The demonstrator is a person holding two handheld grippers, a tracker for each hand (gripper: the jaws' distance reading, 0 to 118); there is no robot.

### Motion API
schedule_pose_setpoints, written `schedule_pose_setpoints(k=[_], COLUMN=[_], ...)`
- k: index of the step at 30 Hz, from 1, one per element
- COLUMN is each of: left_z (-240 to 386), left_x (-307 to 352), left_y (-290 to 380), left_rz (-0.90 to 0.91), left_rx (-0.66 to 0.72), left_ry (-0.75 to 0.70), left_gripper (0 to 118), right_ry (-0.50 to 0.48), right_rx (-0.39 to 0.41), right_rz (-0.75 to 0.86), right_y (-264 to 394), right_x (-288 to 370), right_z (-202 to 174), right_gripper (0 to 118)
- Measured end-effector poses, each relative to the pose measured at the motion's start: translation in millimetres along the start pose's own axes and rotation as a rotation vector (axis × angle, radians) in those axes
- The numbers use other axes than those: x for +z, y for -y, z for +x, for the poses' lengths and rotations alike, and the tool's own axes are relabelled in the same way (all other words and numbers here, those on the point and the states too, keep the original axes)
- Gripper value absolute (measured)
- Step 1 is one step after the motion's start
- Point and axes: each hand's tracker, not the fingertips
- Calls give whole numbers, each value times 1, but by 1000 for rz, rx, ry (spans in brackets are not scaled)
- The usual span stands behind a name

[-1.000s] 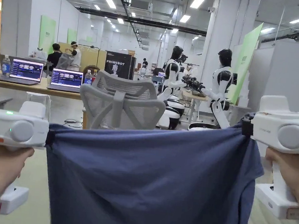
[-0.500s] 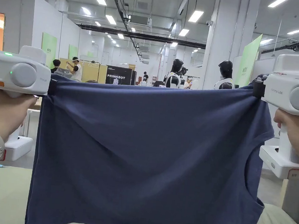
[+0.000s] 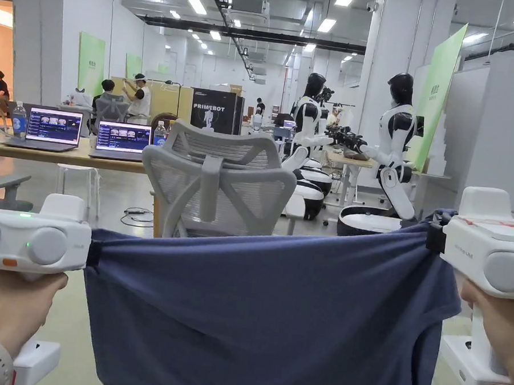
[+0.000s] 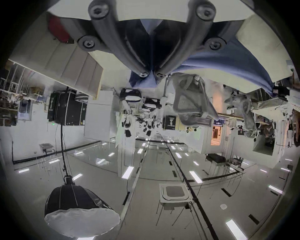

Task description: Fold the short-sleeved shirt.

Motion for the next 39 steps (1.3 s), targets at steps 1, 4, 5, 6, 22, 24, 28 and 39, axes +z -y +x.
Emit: schedule_pose_setpoints(k=[1, 4, 5, 6, 22, 24, 28, 39], left_z=[1, 4, 3, 2, -43, -42, -21, 63], left_x=[8, 29, 38, 47, 141, 149, 183, 231], left_y=[8, 38, 48, 61, 317, 310, 283, 282], left_rz=[-5, -39, -46, -63, -505, -483, -307, -25], left_rx=[0, -32, -33, -36, 65, 76, 8, -106], left_ry=[5, 27, 34, 50, 169, 176, 176, 193], left_gripper=[3, 3, 3, 3, 6, 27, 90, 30], right_ry=[-10, -26, -35, -45, -215, -219, -223, -182], right_rx=[-3, -17, -20, -29, 130, 72, 22, -62], right_rz=[-15, -58, -75, -94, -794, -789, -690, -312], right_y=[7, 33, 44, 57, 354, 345, 308, 254], right_x=[8, 46, 59, 73, 222, 226, 238, 270], right_z=[2, 4, 6, 7, -14, -11, -19, -105], right_gripper=[2, 2, 2, 2, 3, 12, 85, 0])
